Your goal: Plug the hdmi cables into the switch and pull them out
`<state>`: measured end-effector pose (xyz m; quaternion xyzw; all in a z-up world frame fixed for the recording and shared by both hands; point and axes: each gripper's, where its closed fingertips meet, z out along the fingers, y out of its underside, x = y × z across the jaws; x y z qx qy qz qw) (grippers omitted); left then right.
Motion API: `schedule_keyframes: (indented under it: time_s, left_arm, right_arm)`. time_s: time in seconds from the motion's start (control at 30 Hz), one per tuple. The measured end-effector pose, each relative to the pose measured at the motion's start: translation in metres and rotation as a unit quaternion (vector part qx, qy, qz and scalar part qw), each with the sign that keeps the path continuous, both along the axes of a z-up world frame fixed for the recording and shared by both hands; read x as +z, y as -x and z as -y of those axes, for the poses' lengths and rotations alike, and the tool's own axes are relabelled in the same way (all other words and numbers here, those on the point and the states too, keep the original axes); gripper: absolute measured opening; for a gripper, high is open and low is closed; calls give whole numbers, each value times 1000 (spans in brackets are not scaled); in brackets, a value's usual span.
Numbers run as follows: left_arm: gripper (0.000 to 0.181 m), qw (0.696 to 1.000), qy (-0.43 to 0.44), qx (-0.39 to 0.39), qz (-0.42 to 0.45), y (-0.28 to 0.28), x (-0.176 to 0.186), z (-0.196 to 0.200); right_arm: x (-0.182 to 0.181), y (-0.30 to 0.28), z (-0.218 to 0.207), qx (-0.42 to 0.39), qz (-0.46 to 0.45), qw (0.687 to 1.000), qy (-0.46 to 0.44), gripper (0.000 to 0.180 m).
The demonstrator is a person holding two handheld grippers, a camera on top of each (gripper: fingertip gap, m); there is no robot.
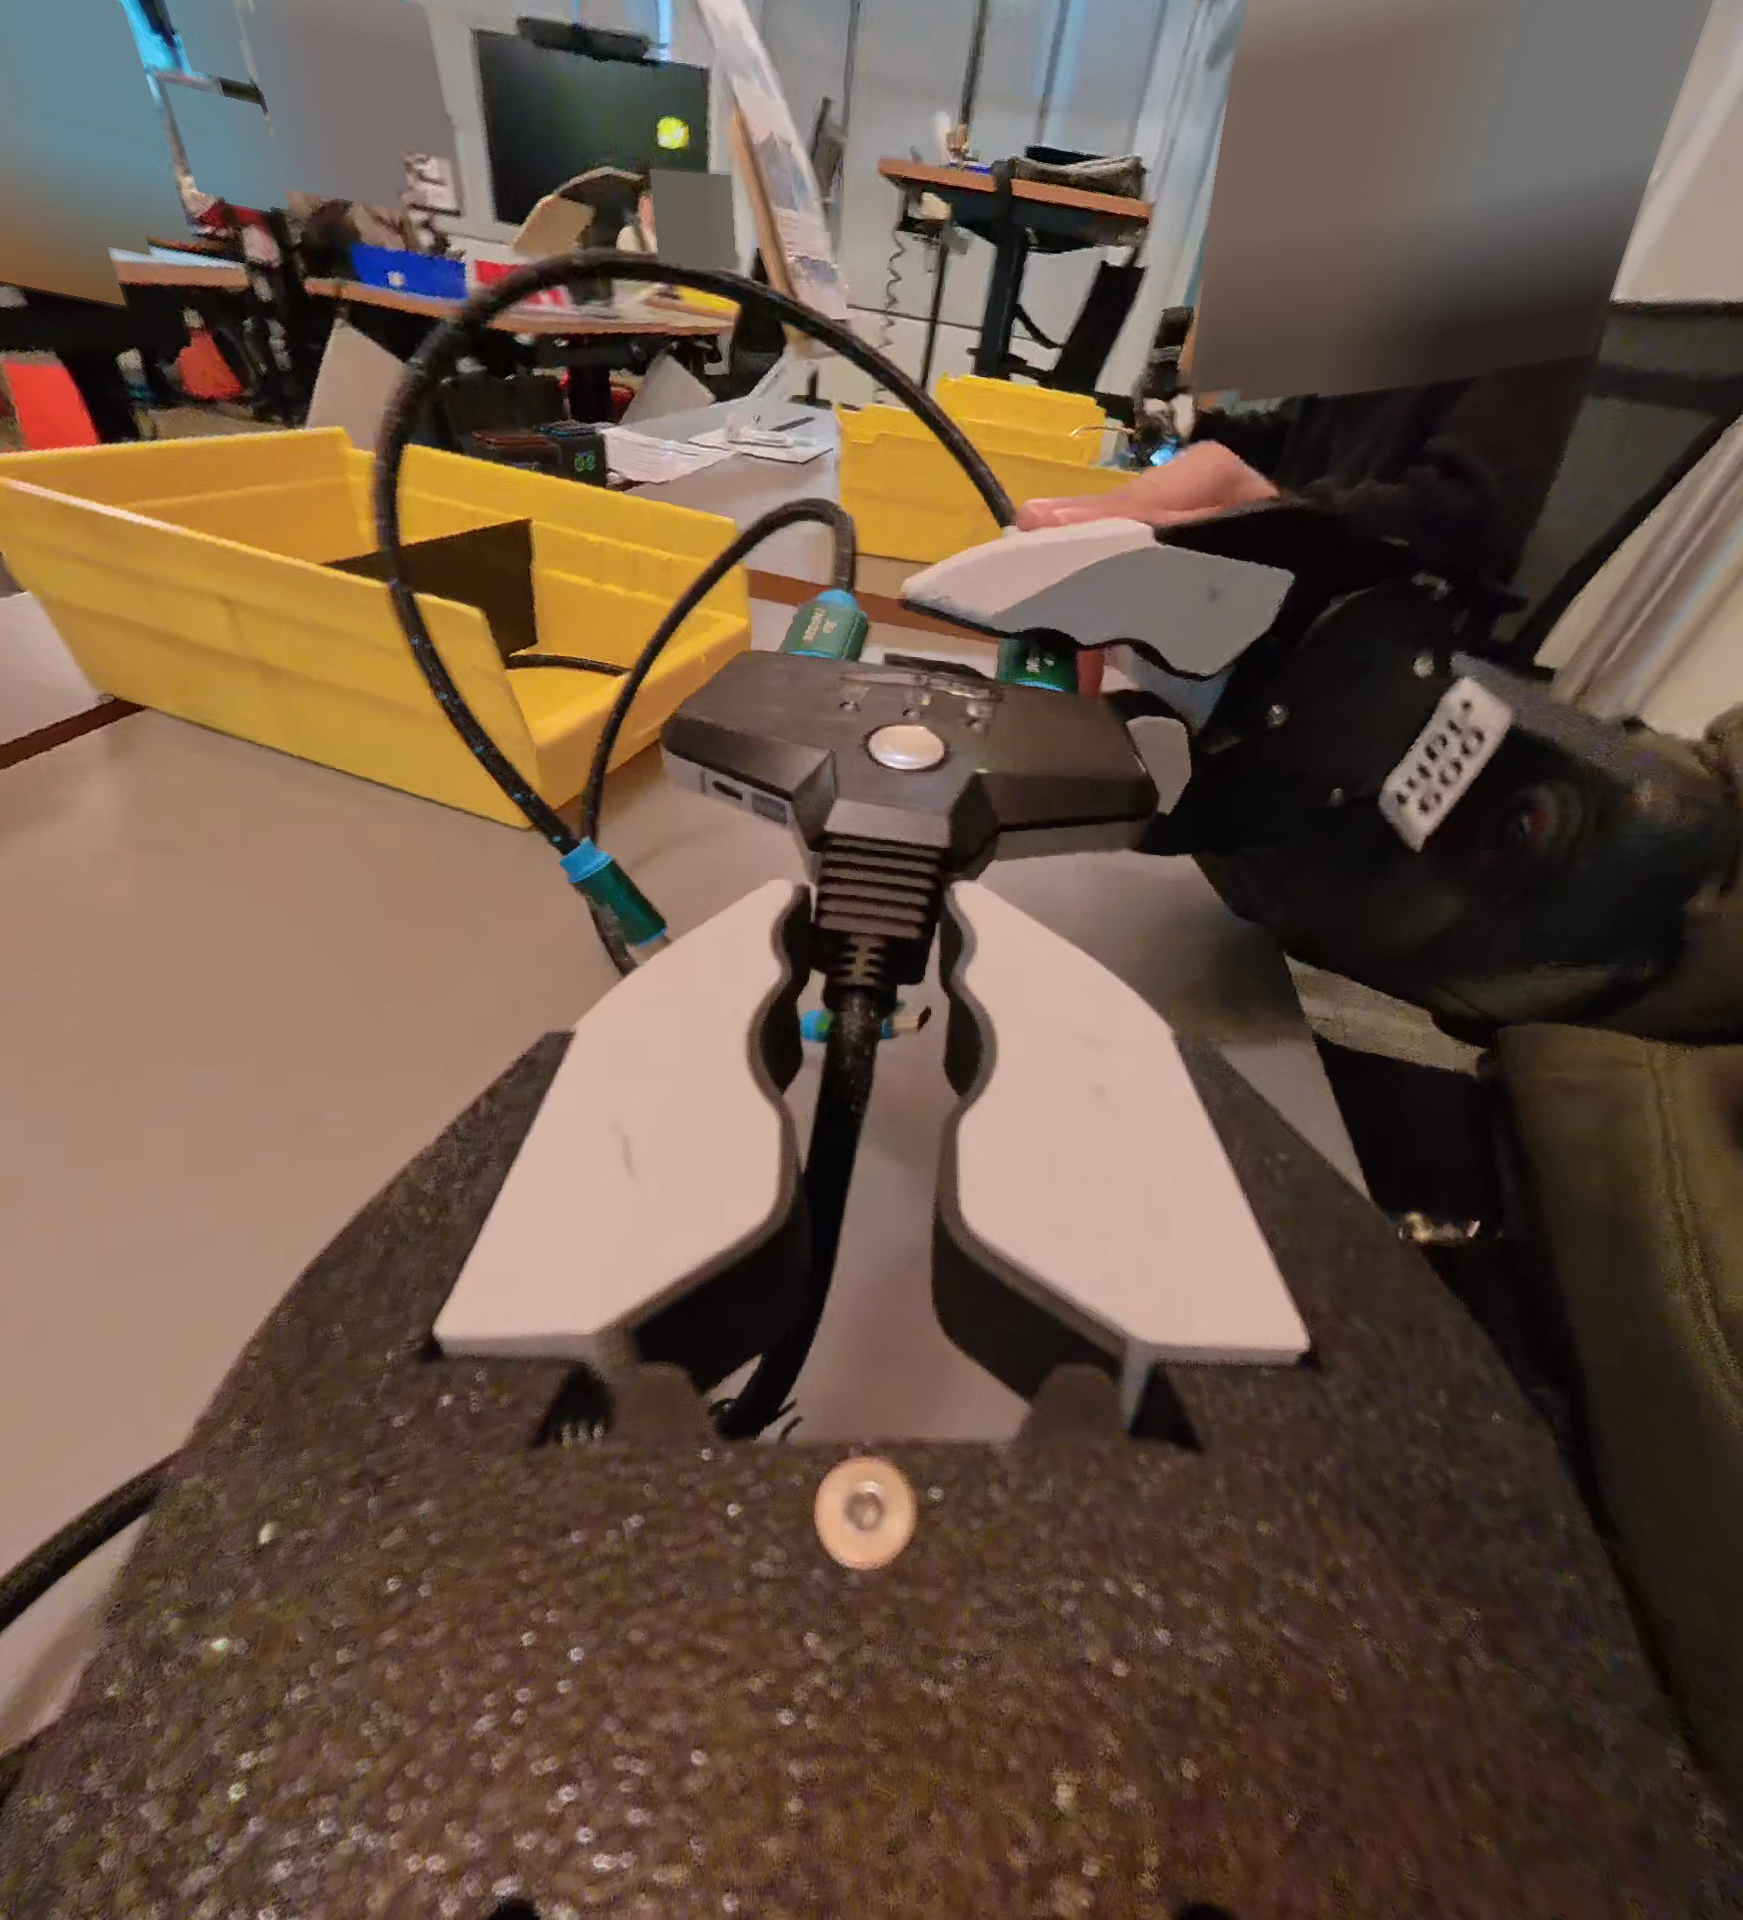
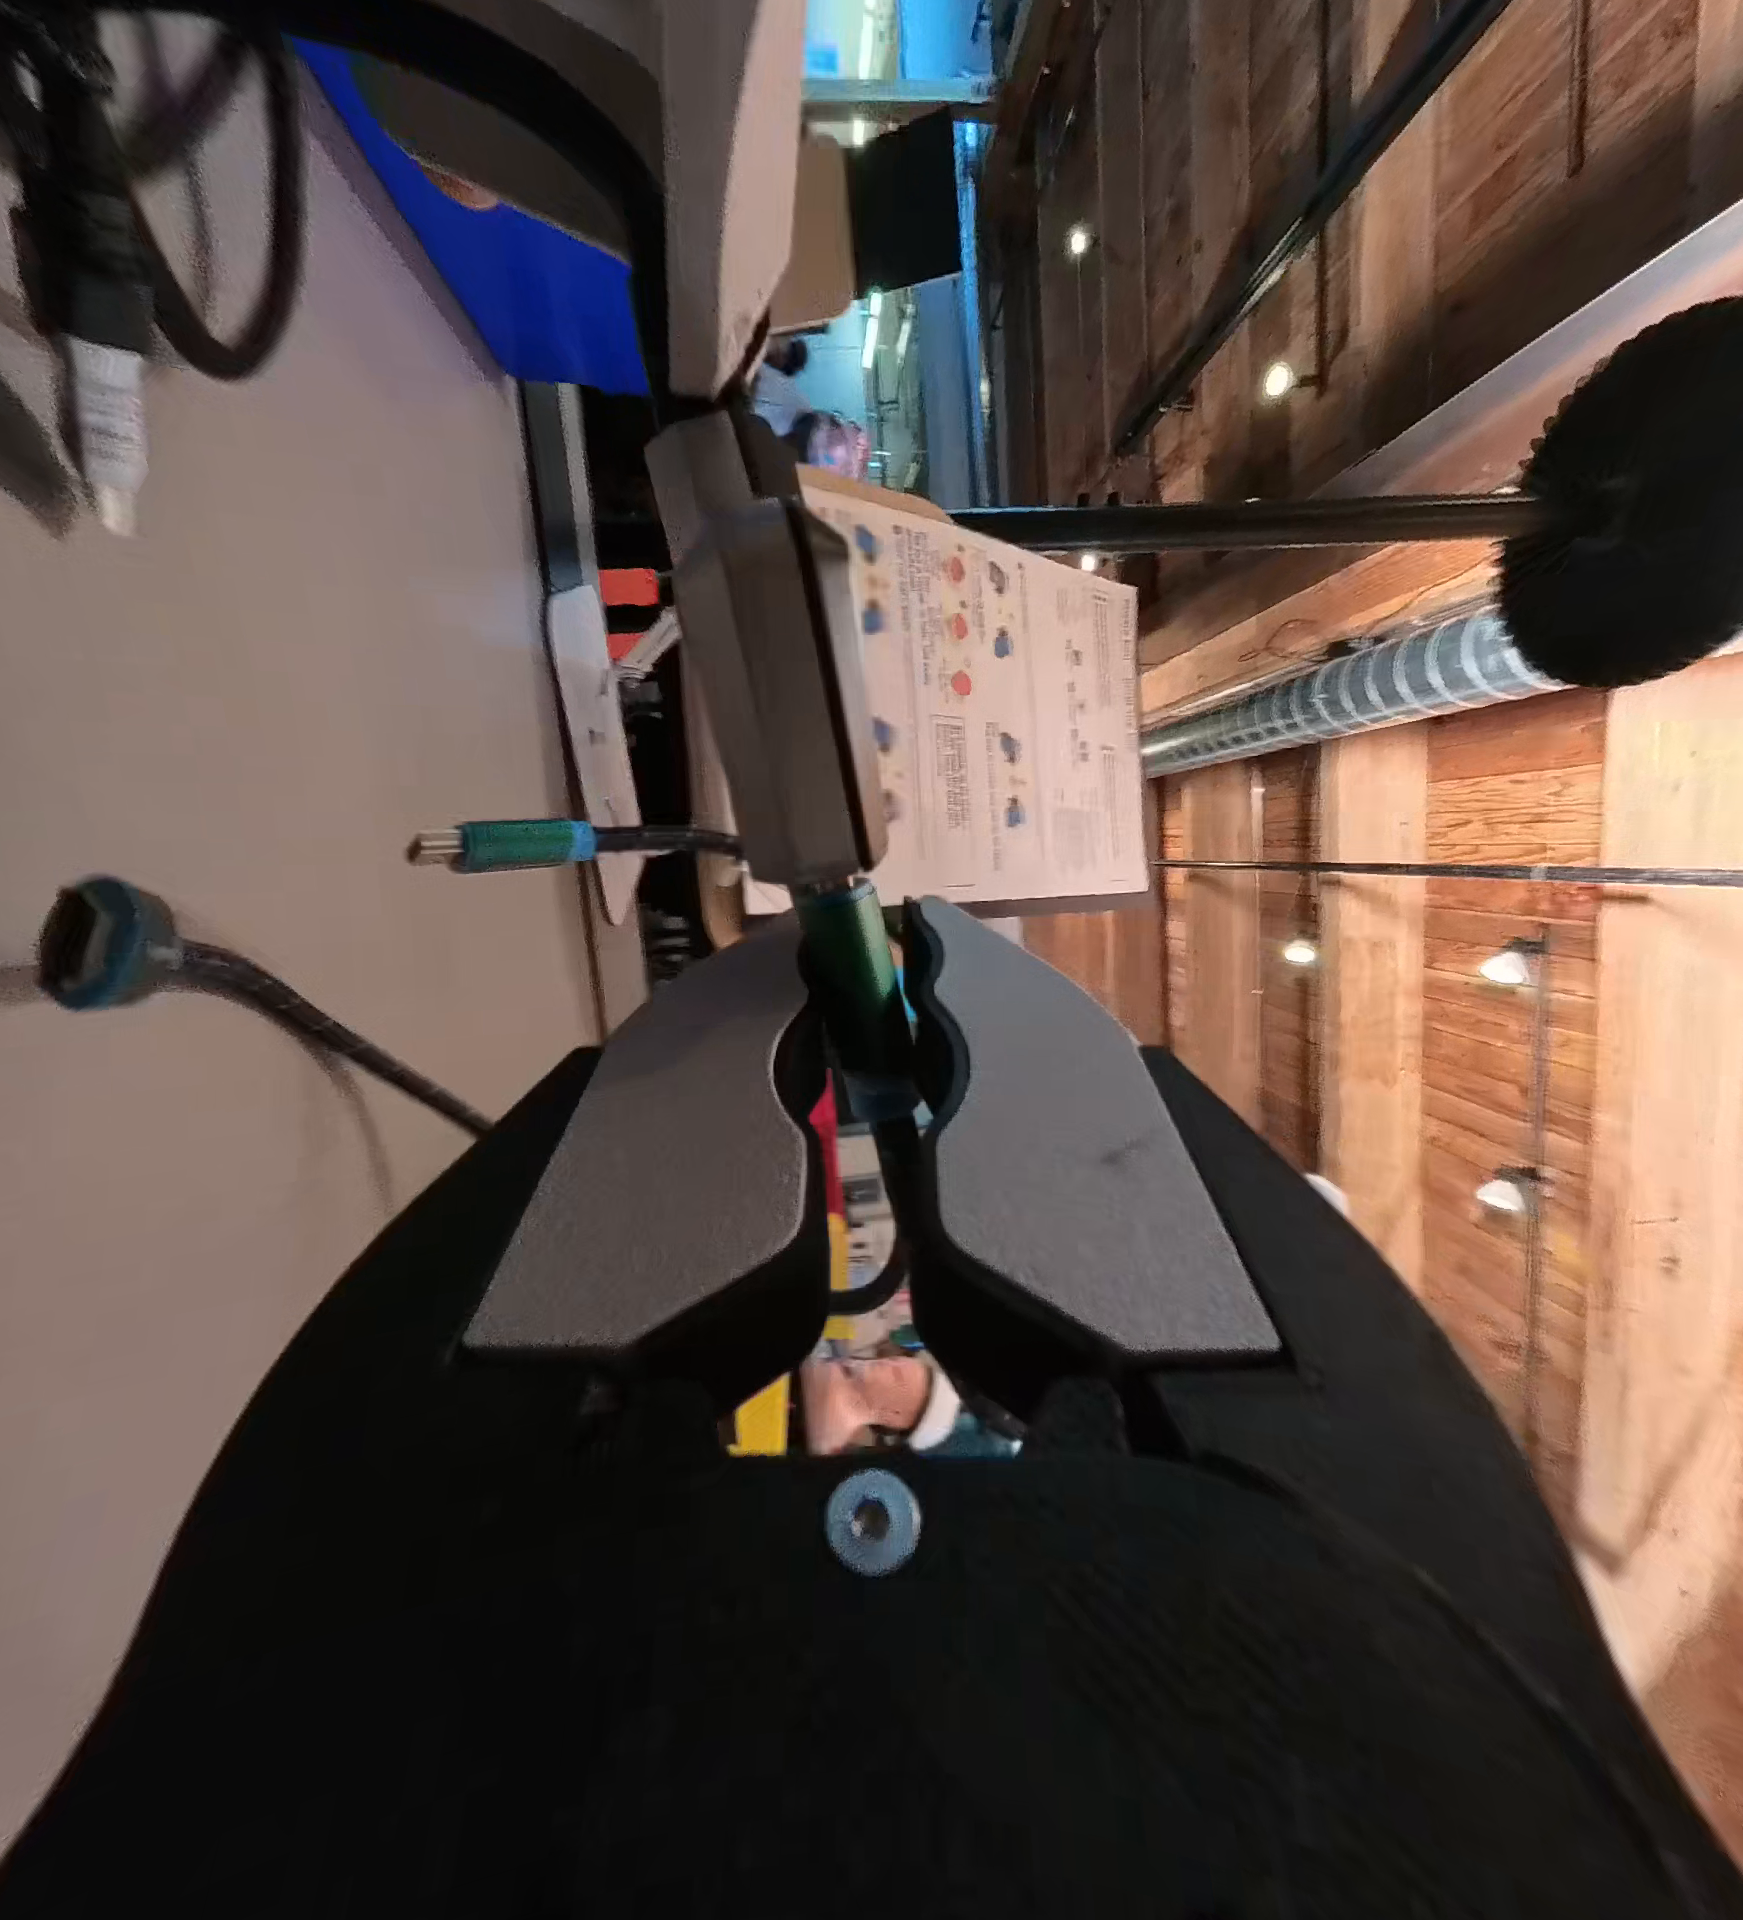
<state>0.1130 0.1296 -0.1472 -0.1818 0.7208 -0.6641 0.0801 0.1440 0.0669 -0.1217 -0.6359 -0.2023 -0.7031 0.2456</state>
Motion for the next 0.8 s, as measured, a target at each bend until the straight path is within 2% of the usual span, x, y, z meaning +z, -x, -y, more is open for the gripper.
schedule_keyframes:
  time_s: [0.03, 0.13, 0.2, 0.3, 0.4, 0.5, 0.57, 0.67, 0.8]
  left_arm:
    - [22, 1000, -2, -6, 14, 1, -2, 1]
    - [21, 999, 8, -13, 51, 3, -5, 2]
    - [21, 998, 10, -18, 66, 3, -8, -1]
    - [21, 996, -10, -21, 83, 5, -13, -8]
    - [21, 995, -8, -34, 92, 11, -14, -12]
    - [21, 994, 5, -42, 104, 16, -14, -16]
    - [21, 992, 29, -47, 111, 19, -10, -19]
    - [21, 990, 50, -58, 119, 25, -8, -24]
    - [21, 987, 60, -64, 131, 30, -4, -26]
  right_arm:
    - [-5, -1, 1, 5, -23, 1000, 3, 11]
    - [-20, 4, 0, 41, -119, 992, -3, 14]
    - [-32, 15, -3, 86, -225, 970, -6, 19]
    - [-38, 39, -4, 156, -390, 907, -12, 31]
    - [-34, 53, -3, 177, -506, 844, -12, 34]
    - [-36, 59, -6, 168, -571, 804, 4, 31]
    - [-37, 59, -11, 158, -596, 787, 5, 22]
    - [-38, 68, -17, 148, -649, 747, 2, 21]
    - [-39, 74, -20, 126, -667, 734, 20, 21]
